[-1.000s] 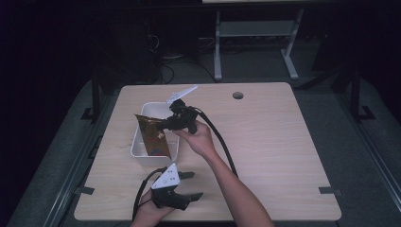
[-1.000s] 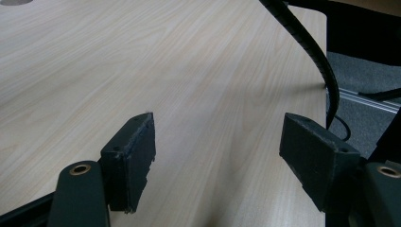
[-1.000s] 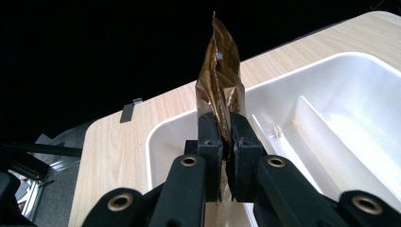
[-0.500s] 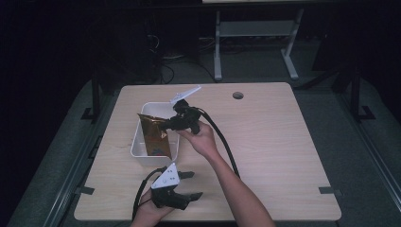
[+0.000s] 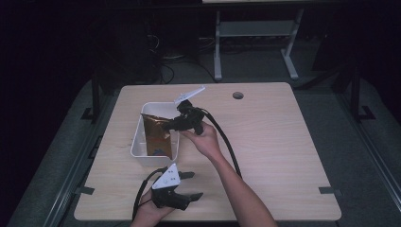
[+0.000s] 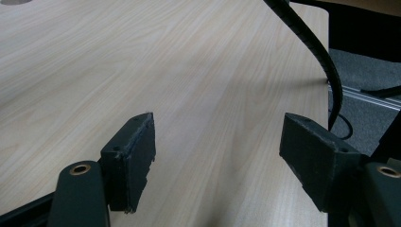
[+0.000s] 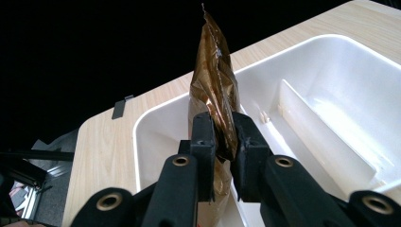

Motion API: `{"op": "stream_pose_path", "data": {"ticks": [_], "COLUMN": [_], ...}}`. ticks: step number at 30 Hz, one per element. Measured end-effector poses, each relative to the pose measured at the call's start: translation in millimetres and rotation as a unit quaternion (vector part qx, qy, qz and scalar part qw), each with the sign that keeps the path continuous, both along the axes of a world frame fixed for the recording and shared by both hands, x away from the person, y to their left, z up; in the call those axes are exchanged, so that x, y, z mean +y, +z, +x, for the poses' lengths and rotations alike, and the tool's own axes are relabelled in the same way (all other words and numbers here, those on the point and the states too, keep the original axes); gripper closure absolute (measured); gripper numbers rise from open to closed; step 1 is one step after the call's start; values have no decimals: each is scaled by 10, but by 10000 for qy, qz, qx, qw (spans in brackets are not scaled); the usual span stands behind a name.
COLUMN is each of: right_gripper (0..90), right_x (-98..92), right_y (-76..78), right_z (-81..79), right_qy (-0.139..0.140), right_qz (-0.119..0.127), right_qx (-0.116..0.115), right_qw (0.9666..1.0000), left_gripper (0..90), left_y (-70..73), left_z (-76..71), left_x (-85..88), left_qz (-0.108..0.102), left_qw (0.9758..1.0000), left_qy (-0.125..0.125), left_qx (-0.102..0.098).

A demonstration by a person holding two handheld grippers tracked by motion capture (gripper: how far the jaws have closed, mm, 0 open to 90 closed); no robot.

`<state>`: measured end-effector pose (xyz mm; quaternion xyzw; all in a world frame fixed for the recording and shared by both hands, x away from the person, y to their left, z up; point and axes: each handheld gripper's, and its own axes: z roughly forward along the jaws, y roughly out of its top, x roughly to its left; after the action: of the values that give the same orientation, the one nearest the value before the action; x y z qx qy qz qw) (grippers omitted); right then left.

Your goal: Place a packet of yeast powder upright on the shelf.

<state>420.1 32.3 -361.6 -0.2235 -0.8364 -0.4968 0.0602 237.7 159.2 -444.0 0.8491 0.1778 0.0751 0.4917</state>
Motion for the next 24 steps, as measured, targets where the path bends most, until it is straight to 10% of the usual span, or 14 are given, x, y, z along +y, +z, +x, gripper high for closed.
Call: {"op": "stream_pose_path", "data": {"ticks": [24], "right_gripper": [683], "right_x": [-155], "right_y": [-21], "right_z": [-1], "right_qy": [-52], "right_qz": [77], "right_qx": [104], "right_qw": [9999], "left_gripper": [267], "left_y": [1], "left_z": [9], "left_x": [5], "left_qz": [10], "left_qw": [10000], "left_qy": [32], "left_qx": [-27]}}
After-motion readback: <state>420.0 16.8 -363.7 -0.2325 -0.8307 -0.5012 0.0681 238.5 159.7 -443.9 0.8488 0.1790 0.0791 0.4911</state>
